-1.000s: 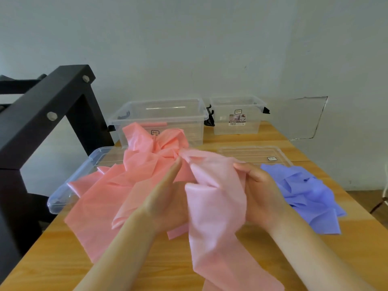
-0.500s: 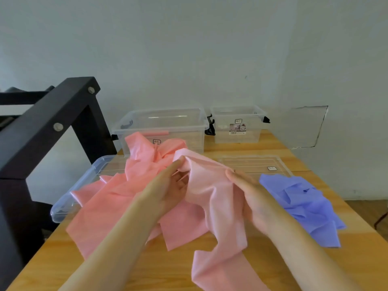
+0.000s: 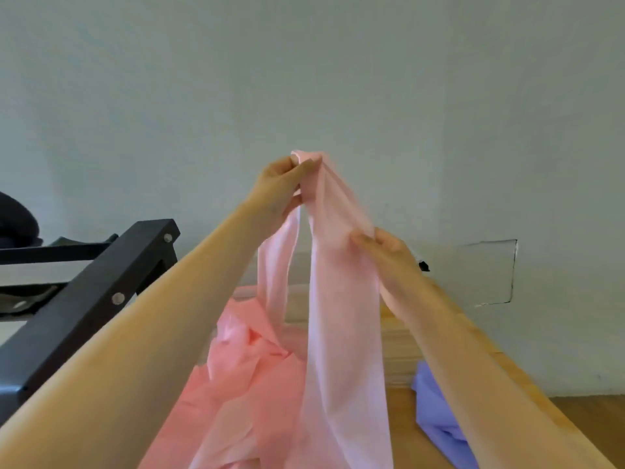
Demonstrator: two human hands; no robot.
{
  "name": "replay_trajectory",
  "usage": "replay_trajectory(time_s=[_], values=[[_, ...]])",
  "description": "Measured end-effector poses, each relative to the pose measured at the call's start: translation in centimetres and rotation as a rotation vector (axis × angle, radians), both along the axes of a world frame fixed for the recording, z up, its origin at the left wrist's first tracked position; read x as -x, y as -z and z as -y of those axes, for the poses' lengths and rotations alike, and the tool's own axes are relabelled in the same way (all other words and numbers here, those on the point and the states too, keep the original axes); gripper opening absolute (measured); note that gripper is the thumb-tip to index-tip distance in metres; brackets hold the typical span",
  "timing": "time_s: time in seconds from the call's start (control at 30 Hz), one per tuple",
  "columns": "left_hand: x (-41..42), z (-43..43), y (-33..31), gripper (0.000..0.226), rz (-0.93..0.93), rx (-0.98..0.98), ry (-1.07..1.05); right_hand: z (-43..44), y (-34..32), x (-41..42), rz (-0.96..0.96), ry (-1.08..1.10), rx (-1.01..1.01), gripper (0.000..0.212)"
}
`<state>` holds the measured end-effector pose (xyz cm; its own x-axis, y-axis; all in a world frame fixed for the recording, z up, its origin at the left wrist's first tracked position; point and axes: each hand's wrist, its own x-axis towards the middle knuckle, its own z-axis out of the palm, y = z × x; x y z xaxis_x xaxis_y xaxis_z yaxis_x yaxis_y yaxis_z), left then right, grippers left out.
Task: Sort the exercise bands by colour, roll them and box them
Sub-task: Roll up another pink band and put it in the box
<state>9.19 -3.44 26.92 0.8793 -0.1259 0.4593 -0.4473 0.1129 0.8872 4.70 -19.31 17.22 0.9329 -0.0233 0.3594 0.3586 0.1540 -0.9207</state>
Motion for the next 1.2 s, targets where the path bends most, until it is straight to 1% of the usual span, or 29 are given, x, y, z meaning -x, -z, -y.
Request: replay_trajectory(time_s=[0.07, 0.13, 0.23, 0.3, 0.37, 0.43, 0.47, 0.5, 0.57, 0.6, 0.67, 0.73, 0.8, 0.87, 0.9, 0.97, 1.0, 1.03, 1.07, 1.1, 1.2], values=[[0.8, -0.5, -1.9, 0.012, 0.069, -0.048, 0.021, -0.1, -1.7, -0.1, 0.072, -0.008, 0.009, 0.018], [1.6, -0.9, -1.2, 0.014, 0.044, -0.161, 0.022, -0.1, -2.1, 0.1, 0.09, -0.002, 0.05, 0.01], [2.7, -1.6, 3.0, 0.03, -0.082, -0.357, 0.032, -0.4, -0.2, 1.0, 0.0, -0.01, 0.137, 0.006], [3.6, -2.1, 6.6, 0.032, -0.184, -0.377, 0.054, -0.9, 2.2, 1.5, -0.078, -0.024, 0.175, 0.006], [4.3, -2.7, 10.4, 0.024, -0.275, -0.362, 0.051, -1.5, 4.7, 2.2, -0.135, -0.005, 0.226, 0.01], [5.0, -3.3, 13.9, 0.014, -0.37, -0.325, 0.052, -1.9, 7.0, 2.6, -0.161, 0.034, 0.292, 0.017], [5.5, -3.6, 15.4, 0.012, -0.418, -0.298, 0.051, -2.0, 8.0, 2.8, -0.171, 0.062, 0.341, 0.022], [5.8, -3.9, 16.8, 0.014, -0.463, -0.262, 0.04, -1.9, 9.0, 3.0, -0.187, 0.091, 0.385, 0.027], [6.7, -4.4, 19.1, 0.026, -0.541, -0.15, -0.028, -1.4, 10.7, 3.6, -0.243, 0.166, 0.423, 0.034], [7.1, -4.7, 20.2, 0.031, -0.567, -0.081, -0.056, -1.1, 11.6, 3.8, -0.278, 0.193, 0.417, 0.039], [8.2, -5.0, 21.9, 0.032, -0.601, 0.04, -0.032, -0.8, 13.3, 4.3, -0.358, 0.213, 0.392, 0.045], [9.3, -5.0, 23.2, 0.03, -0.625, 0.151, 0.066, -0.9, 14.5, 4.9, -0.438, 0.204, 0.36, 0.037], [10.0, -4.7, 24.3, 0.033, -0.65, 0.266, 0.155, -1.0, 15.0, 5.5, -0.489, 0.153, 0.326, 0.022], [10.3, -4.5, 25.0, 0.034, -0.634, 0.295, 0.2, -1.2, 14.8, 5.9, -0.468, 0.102, 0.361, 0.014], [10.3, -4.3, 25.4, 0.031, -0.614, 0.278, 0.224, -1.2, 14.9, 5.9, -0.437, 0.089, 0.394, 0.023], [10.2, -4.1, 26.0, 0.026, -0.566, 0.207, 0.278, -1.2, 15.2, 6.0, -0.349, 0.117, 0.425, 0.052], [10.2, -4.1, 26.3, 0.024, -0.542, 0.17, 0.291, -1.3, 15.4, 6.0, -0.287, 0.142, 0.449, 0.06], [10.2, -4.0, 26.6, 0.022, -0.519, 0.154, 0.3, -1.5, 15.7, 5.9, -0.224, 0.162, 0.481, 0.063], [10.4, -4.0, 26.8, 0.022, -0.507, 0.152, 0.307, -1.6, 15.9, 5.8, -0.175, 0.181, 0.536, 0.061], [10.6, -4.0, 27.0, 0.022, -0.504, 0.159, 0.304, -1.6, 16.2, 5.7, -0.142, 0.198, 0.595, 0.053], [11.6, -4.0, 27.2, 0.023, -0.511, 0.186, 0.291, -1.6, 16.5, 5.6, -0.081, 0.223, 0.73, 0.021]])
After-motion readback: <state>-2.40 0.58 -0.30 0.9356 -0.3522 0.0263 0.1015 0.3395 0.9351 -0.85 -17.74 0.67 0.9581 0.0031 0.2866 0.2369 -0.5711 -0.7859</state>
